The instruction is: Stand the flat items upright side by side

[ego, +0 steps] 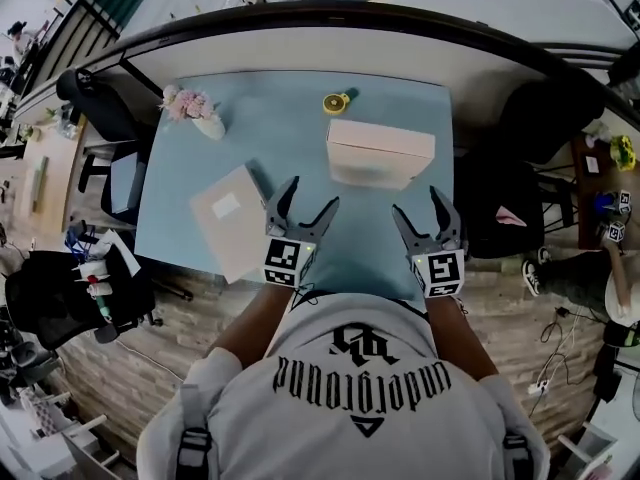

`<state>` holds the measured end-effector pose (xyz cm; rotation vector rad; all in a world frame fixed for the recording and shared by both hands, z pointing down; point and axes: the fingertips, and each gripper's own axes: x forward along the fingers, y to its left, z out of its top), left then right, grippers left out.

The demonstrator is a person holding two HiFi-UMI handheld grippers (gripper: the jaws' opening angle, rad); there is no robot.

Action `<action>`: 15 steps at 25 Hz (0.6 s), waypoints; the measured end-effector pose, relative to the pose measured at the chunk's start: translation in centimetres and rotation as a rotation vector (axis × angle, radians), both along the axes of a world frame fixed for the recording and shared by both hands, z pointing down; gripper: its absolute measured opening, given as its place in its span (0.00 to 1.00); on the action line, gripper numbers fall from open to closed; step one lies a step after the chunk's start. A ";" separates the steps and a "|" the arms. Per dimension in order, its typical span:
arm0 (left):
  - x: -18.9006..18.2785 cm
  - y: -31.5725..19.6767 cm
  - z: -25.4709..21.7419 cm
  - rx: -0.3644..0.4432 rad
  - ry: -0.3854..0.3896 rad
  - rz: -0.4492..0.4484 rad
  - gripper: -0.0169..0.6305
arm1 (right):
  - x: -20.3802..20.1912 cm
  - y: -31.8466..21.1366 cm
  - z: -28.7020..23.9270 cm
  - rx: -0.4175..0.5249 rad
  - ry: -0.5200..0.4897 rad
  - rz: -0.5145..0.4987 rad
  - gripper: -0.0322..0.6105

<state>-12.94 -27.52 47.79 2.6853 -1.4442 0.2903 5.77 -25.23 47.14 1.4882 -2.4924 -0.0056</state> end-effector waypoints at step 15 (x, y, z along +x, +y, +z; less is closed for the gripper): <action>-3.4 11.4 -0.2 0.004 -0.015 -0.203 0.60 | -4.1 8.8 0.7 -0.024 -0.060 -0.258 0.57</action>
